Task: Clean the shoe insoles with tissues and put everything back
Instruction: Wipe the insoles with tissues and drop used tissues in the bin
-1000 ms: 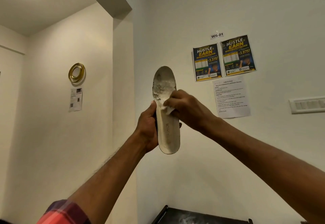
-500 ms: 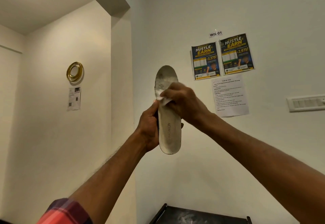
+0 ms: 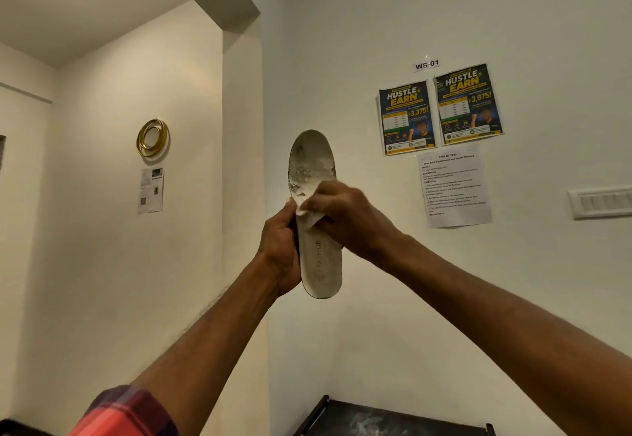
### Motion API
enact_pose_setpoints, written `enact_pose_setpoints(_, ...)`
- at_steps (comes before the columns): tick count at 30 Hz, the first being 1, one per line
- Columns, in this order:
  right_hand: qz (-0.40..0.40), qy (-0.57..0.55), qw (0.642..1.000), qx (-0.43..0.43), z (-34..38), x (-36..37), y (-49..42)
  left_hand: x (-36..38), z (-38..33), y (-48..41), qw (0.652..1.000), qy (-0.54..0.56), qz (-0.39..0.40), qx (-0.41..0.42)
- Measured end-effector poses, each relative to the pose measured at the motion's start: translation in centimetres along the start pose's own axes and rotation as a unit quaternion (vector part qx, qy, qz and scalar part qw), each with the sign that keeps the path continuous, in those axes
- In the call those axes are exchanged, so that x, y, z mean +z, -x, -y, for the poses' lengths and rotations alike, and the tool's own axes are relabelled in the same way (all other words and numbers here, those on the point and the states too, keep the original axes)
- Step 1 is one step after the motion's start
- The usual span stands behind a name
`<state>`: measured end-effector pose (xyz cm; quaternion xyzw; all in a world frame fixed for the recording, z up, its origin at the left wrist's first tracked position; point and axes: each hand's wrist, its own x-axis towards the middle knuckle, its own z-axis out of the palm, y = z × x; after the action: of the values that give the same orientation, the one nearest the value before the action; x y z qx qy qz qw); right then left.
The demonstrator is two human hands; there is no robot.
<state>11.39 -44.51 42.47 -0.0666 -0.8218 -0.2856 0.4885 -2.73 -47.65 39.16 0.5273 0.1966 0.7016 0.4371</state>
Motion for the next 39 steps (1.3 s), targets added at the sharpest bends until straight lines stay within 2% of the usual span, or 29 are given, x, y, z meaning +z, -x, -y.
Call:
enact_pose_setpoints(2,0.013,-0.004,1.0,-0.011,0.1,0.5,0.0,-0.3,0.0,-0.1,1.0,0.0,-0.002,0.007)
enact_pose_setpoints(5,-0.029,-0.018,0.999,0.028,0.0,0.5,-0.2,-0.4,0.0,0.0,1.0,-0.001,-0.002,0.0)
enact_pose_setpoints(9,0.027,-0.012,0.998,-0.046,1.3,1.3,0.3,-0.7,-0.2,0.1,1.0,0.007,-0.014,-0.002)
enact_pose_setpoints(12,-0.018,-0.015,1.0,0.009,0.7,1.3,0.3,-0.7,-0.3,0.0,1.0,0.012,-0.014,0.004)
enact_pose_setpoints(16,0.043,-0.012,0.998,-0.047,1.5,1.8,0.9,-0.9,-0.5,0.0,1.0,0.013,-0.017,-0.007)
enact_pose_setpoints(20,-0.012,-0.029,0.999,0.01,0.7,1.5,1.0,-0.9,-0.5,-0.2,1.0,0.018,-0.003,0.006)
enact_pose_setpoints(24,0.04,-0.033,0.998,-0.045,1.0,1.9,1.4,-1.0,-0.5,-0.4,1.0,0.015,-0.009,0.004)
enact_pose_setpoints(27,-0.012,-0.037,0.999,0.008,0.2,1.7,1.2,-0.8,-0.3,-0.5,1.0,0.015,-0.004,0.01)
enact_pose_setpoints(31,0.029,-0.032,0.998,-0.043,0.9,1.9,1.4,-0.5,-0.6,-0.6,1.0,0.03,0.002,-0.001)
enact_pose_setpoints(35,-0.016,-0.046,0.999,-0.001,0.3,1.5,1.3,-0.5,-0.4,-0.9,0.999,0.034,0.004,0.011)
enact_pose_setpoints(39,0.021,-0.04,0.998,-0.039,0.7,1.5,1.6,-0.7,-0.4,-1.2,0.999,0.035,0.016,-0.002)
